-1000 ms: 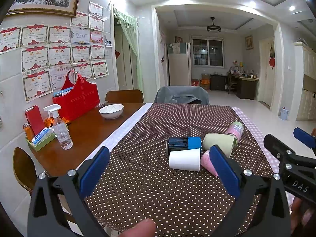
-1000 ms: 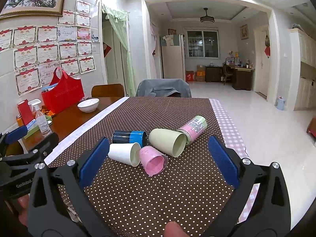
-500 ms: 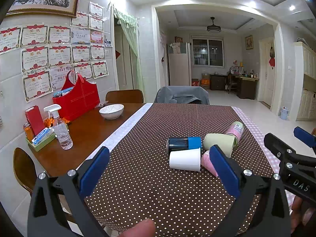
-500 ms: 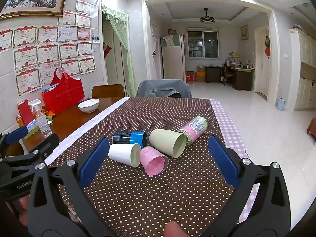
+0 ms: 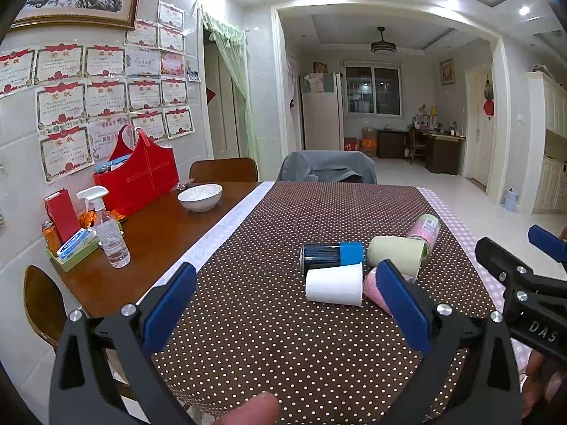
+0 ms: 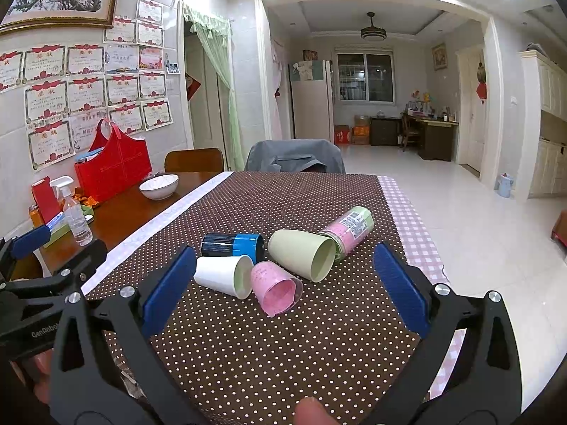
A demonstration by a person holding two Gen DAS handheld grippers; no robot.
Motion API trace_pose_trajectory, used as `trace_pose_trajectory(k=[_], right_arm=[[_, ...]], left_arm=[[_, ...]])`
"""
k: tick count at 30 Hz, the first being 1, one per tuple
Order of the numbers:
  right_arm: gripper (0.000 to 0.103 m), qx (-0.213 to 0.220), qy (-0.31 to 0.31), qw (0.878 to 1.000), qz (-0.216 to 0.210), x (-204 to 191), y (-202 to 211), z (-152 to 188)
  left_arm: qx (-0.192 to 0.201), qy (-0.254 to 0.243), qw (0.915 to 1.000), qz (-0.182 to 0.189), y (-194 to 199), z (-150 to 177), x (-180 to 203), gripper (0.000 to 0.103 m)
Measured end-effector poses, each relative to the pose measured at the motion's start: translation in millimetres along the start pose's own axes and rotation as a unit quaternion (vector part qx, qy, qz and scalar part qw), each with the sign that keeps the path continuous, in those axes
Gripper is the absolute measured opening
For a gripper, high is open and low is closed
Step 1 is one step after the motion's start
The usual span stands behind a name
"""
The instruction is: Flip cup upside down
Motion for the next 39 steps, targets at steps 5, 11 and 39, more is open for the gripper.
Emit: trace_pose_trajectory(k=[5,11,39], right_arm=[[0.098,-0.011,0.002,1.0,0.003,8,-16,2],[0.098,-0.031,0.017,0.999,0.011,18,-42,3],[0.098,-0.253,0.129,0.951,-0.119,-20,-187,29]], left_arm=[[-0.017,-0.005,0.9998,-0.007,-20,3,-3,0.099],[-0.042,-0.015,0.9988,-0.019,-51,7,-6,0.099],[-0.193,-0.001,0.9807,-0.03,-178,13,-9,0.099]])
Point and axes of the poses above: each gripper's, at about its wrist camera, not at the fingertips, and y roughly against the way its jaws point, x to its right, z to its underside, the point moved 4 cm from there along -y, roughly the way its jaws point, and after that the axes turned 5 degrees about y, right-handed, at the moved point
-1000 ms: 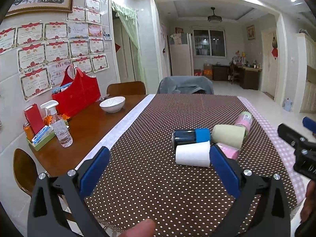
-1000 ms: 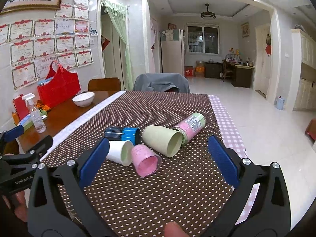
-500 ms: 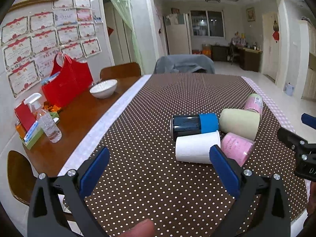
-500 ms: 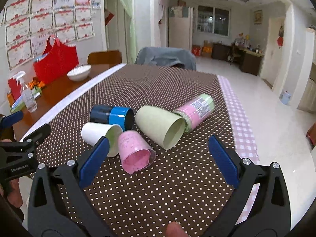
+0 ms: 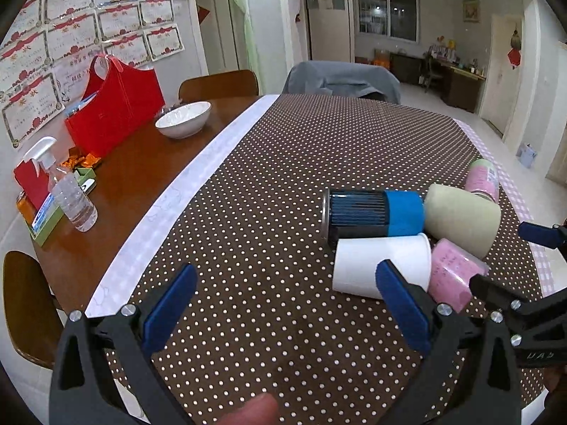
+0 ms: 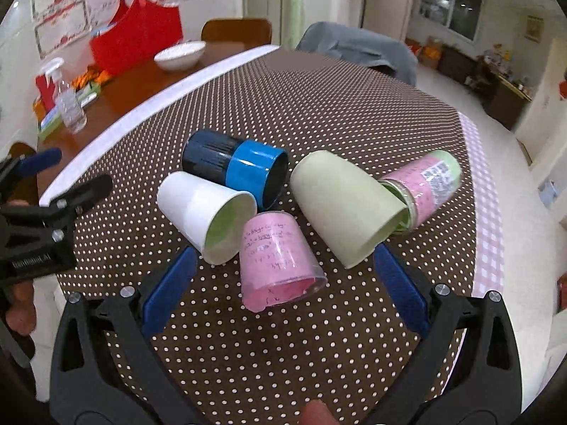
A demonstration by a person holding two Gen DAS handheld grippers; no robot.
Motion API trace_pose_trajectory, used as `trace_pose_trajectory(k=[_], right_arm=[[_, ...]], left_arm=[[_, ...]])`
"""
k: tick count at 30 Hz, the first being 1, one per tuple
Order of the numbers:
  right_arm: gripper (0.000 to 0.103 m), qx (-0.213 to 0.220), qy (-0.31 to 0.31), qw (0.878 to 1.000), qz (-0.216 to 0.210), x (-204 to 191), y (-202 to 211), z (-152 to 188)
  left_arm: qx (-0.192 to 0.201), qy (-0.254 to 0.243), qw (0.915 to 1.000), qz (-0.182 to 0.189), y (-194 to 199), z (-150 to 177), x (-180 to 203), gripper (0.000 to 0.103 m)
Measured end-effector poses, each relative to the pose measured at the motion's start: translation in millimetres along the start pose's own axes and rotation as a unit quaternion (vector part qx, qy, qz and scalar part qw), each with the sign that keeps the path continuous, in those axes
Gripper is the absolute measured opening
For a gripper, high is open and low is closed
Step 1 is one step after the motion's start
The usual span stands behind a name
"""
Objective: Flip cup upside down
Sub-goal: 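Move the right gripper toward the translucent pink cup lying on its side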
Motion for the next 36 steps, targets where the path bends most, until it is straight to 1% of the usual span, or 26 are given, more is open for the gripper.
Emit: trace_pose_trajectory(k=[2,4,12,14,18,20,24,25,28,31,32,33,35,36], right_arm=[[0.098,-0.011,0.0,1.0,-0.009,2,-6,-2],[0.098,-0.02,0.004,1.0,-0.007,5,-12,-2],[0.098,-0.035,0.019,0.999,-0.023,8,-22,-6],[0.098,-0.037,0.01,0.999,-0.03,14,-23,-4],[0.098,-0.039,-0.002,0.999,-0.028,22,-24,-3],[0.098,-0.039,-0.001,0.999,-0.027,23,-24,-5],[0.098,-0.033,-0.004,0.999,-0.034,24,-22,-7],[0.098,-0.032,-0.009,0.999,-0.034,27,-22,-6],[0.098,-0.033,-0.024,0.999,-0.033,37,-22,-2],[0.098,-0.03,-0.033,0.998,-0.033,43,-21,-1],[0.098,-0.03,-0.035,0.998,-0.034,43,-20,-1],[0.098,-0.029,-0.036,0.998,-0.034,45,-20,-1],[0.098,-0.029,-0.037,0.998,-0.032,45,-20,0],[0.098,-0.029,-0.038,0.998,-0.033,45,-20,1]], left_arm=[[-0.01,0.003,0.9999,0.006,-6,-4,0,0.099],[-0.018,0.003,0.9998,0.012,-11,-5,2,0.099],[-0.048,0.0,0.9985,0.025,-28,0,10,0.099],[-0.051,-0.005,0.9984,0.026,-31,0,13,0.099],[-0.048,-0.022,0.9983,0.025,-36,-6,18,0.099],[-0.053,-0.029,0.9977,0.032,-39,-7,20,0.099],[-0.063,-0.058,0.9953,0.046,-43,-5,27,0.099],[-0.066,-0.07,0.9939,0.053,-44,-4,30,0.099],[-0.065,-0.108,0.9906,0.053,-46,-3,36,0.099],[-0.07,-0.145,0.9846,0.068,-50,-3,44,0.099],[-0.072,-0.163,0.9812,0.074,-51,-2,48,0.099],[-0.073,-0.191,0.9759,0.077,-54,0,54,0.099],[-0.073,-0.23,0.9675,0.075,-57,2,62,0.099],[-0.074,-0.24,0.9649,0.078,-58,2,64,0.099]])
Point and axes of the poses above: each gripper's, at about its wrist camera, not at the fingertips, and y roughly against the way its jaws point, x to its right, z to its underside, the point moved 4 cm from there along -y, roughly the way its jaws point, and after that the axes turned 5 degrees about y, right-handed, at the moved point
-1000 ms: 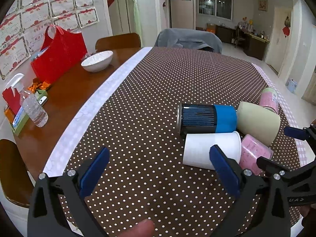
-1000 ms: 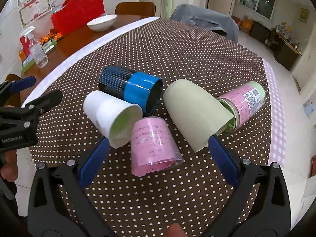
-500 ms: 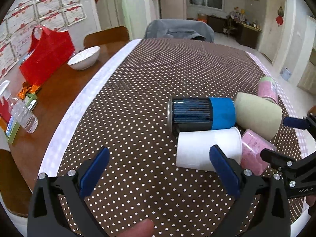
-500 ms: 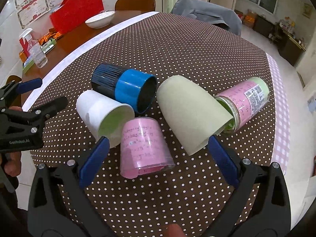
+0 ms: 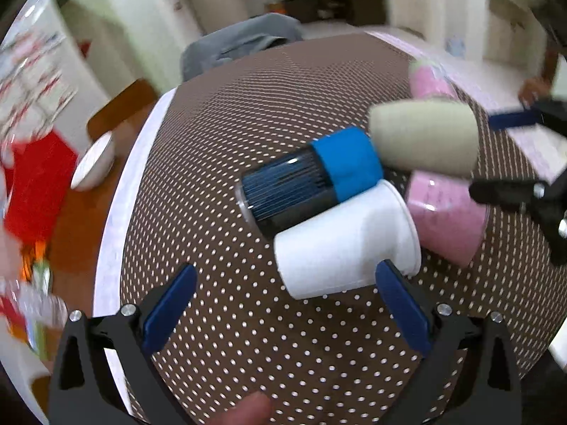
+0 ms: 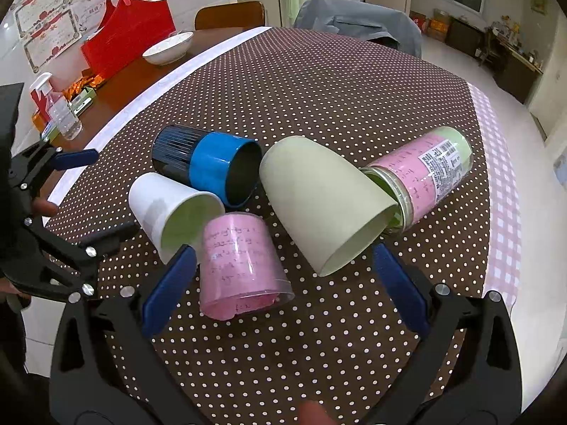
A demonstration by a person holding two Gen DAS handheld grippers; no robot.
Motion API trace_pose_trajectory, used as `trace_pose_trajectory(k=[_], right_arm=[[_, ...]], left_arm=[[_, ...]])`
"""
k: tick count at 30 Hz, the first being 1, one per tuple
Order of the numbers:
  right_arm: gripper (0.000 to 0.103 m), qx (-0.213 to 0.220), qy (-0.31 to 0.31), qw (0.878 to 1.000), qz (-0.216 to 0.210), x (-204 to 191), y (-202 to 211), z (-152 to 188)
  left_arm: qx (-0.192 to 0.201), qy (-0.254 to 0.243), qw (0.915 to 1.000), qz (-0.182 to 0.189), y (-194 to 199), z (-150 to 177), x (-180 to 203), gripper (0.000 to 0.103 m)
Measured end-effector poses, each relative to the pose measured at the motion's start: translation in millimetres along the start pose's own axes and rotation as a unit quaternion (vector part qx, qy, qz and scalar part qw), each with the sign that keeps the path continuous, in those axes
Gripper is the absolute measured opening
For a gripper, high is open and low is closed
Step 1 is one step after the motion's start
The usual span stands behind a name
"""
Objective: Flip cup upside down
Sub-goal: 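Move the right gripper toward the translucent pink cup lying on its side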
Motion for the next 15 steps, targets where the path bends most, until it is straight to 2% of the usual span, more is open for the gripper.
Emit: trace_pose_trajectory(k=[3,5,9,11,15], right_arm=[[0.098,-0.006,0.005,1.0,-0.003,-3,-3,0],[0.098,-0.015,0.015,1.0,-0.009,-10,-8,-1],[0.096,-0.045,0.05,0.997,-0.025,-27,-26,-8],[0.092,-0.059,0.065,0.996,-0.019,-32,-33,-12],[0.09,-0.094,0.099,0.99,-0.021,-42,-46,-16]], left_arm=[[-0.004,-0.026,0.9996,0.005,-3,-3,5,0.099],[-0.005,-0.024,0.9997,0.009,-2,-1,4,0.099],[-0.015,0.003,0.9999,0.008,-3,9,-6,0.099],[-0.017,0.016,0.9997,0.01,-1,16,-11,0.099],[-0.016,0.043,0.9989,0.012,3,24,-19,0.099]])
Point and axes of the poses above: each gripper's, at about its wrist camera, not at the fingertips, and y roughly against the way its jaws point, x to its right, z to its underside, the point moved 4 cm from there along -y, roughly the way its jaws point, and after that the axes turned 5 degrees about y, right-handed, at the moved point
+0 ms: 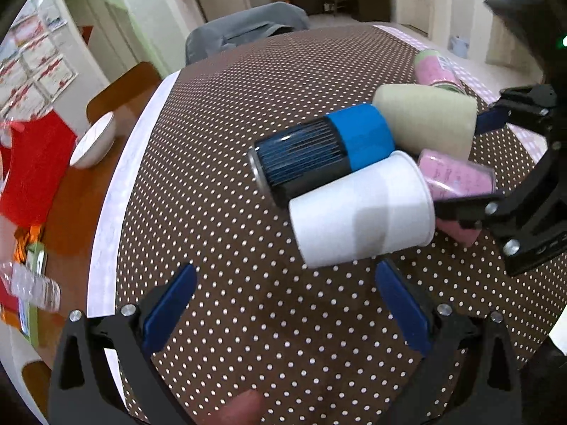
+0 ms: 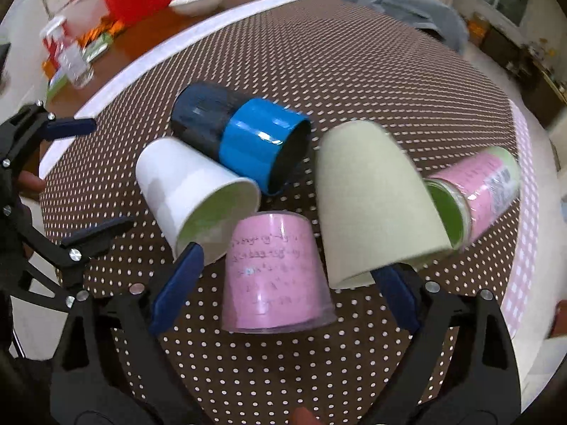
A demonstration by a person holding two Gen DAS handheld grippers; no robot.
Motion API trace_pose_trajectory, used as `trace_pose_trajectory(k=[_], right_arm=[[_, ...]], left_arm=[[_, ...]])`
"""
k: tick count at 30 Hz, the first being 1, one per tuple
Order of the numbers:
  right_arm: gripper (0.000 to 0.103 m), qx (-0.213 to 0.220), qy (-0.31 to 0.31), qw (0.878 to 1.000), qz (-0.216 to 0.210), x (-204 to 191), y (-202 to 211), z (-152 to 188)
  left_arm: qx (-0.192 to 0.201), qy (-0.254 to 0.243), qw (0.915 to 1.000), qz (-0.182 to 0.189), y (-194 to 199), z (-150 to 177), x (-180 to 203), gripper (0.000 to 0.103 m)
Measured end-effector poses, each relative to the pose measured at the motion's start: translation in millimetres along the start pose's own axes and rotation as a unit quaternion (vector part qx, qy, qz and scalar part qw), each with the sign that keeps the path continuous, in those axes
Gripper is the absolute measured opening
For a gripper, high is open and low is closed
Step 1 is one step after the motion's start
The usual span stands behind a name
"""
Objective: Flip cup upside down
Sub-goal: 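Move the right gripper toward the translucent pink cup lying on its side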
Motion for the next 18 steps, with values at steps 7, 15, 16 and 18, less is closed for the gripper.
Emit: trace_pose_trajectory(k=[7,15,16,18], right_arm=[[0.078,-0.055,0.022,0.998,-0.007,-5,-22,-9],[0.065,-0.016,-0.026,0.999,-0.036,-6,-5,12],[0.065,-0.006,-0.039,0.998,-0.042,-5,1,17],[0.065,0.009,-0.059,0.997,-0.046,-5,9,26]], left_arm=[[0.005,0.029,0.9995,0.012,5,8,-5,0.099],[0.019,0.057,0.998,0.019,17,16,-6,0.099],[0.019,0.061,0.9978,0.019,18,17,-7,0.099],[0.022,0.07,0.9971,0.021,22,19,-5,0.099]])
Point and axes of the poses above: each gripper's, at about its wrist camera, not at the fingertips, and y roughly against the way its jaws point, x to its right, z to its underside, the point moved 4 cm from there along -y, roughly the way its jaws point, and after that the axes turned 5 degrees about y, right-handed, at the moved point
